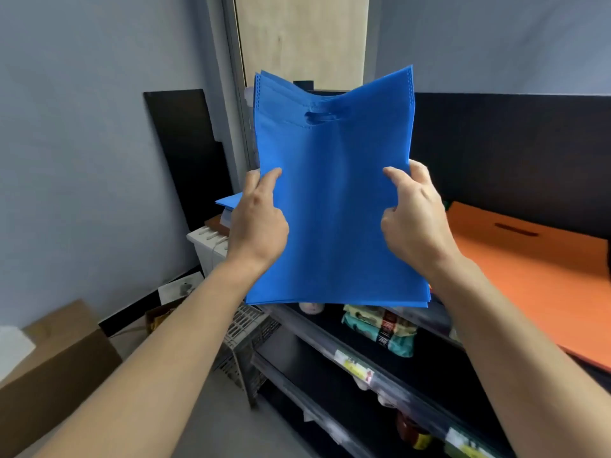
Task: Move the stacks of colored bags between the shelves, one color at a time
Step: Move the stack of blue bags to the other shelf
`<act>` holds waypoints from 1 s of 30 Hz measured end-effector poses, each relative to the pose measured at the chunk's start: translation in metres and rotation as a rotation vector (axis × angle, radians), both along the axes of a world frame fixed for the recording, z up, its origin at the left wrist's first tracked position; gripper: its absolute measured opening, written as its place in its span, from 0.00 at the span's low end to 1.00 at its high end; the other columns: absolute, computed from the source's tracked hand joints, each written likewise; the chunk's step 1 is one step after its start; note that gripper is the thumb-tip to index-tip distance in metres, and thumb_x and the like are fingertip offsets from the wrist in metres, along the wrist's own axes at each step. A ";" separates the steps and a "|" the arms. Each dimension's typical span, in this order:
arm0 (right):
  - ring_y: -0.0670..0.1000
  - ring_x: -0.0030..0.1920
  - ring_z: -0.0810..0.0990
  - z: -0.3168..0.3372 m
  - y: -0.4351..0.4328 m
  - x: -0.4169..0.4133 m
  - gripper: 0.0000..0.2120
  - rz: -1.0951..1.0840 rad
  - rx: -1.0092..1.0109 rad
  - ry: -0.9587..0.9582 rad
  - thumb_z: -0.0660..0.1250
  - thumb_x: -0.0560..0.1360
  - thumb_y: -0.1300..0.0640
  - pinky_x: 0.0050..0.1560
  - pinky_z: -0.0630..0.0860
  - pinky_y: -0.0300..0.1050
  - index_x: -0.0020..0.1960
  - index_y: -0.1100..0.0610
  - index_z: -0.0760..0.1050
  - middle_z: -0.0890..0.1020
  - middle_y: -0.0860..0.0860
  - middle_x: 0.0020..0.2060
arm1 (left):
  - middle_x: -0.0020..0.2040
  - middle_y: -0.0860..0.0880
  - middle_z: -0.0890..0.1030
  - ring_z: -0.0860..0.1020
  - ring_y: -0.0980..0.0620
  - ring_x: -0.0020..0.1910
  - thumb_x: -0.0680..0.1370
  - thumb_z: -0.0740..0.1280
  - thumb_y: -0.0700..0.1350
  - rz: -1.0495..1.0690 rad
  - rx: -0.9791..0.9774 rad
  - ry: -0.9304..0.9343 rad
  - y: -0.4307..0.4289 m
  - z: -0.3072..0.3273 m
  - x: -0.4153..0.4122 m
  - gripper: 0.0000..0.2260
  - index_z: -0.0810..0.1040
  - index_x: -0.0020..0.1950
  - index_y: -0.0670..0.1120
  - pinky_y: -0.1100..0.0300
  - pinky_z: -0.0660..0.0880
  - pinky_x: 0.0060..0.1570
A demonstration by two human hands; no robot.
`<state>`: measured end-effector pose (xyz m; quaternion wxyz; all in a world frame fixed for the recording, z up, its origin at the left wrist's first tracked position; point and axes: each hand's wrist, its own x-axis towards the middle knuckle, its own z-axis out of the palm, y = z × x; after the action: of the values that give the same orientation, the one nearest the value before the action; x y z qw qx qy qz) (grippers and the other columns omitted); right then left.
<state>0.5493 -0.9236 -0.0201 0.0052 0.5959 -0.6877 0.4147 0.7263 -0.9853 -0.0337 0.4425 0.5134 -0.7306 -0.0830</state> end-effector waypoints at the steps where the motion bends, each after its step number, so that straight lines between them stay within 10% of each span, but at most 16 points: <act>1: 0.60 0.57 0.73 -0.001 -0.010 0.010 0.29 -0.005 0.005 0.003 0.55 0.72 0.71 0.55 0.74 0.54 0.71 0.58 0.63 0.59 0.48 0.72 | 0.70 0.47 0.64 0.73 0.45 0.59 0.75 0.55 0.29 -0.003 0.010 0.000 -0.013 -0.001 0.010 0.26 0.64 0.72 0.44 0.53 0.72 0.57; 30: 0.60 0.59 0.71 -0.004 -0.268 0.059 0.23 -0.249 0.215 0.053 0.57 0.73 0.68 0.57 0.71 0.49 0.68 0.60 0.65 0.62 0.52 0.69 | 0.68 0.45 0.65 0.71 0.45 0.61 0.74 0.56 0.28 -0.219 0.111 -0.124 -0.323 -0.011 0.040 0.27 0.63 0.72 0.43 0.57 0.69 0.57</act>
<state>0.6081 -1.1916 -0.0242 0.0109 0.5139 -0.7962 0.3191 0.7661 -1.3078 -0.0444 0.3558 0.4583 -0.8025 -0.1392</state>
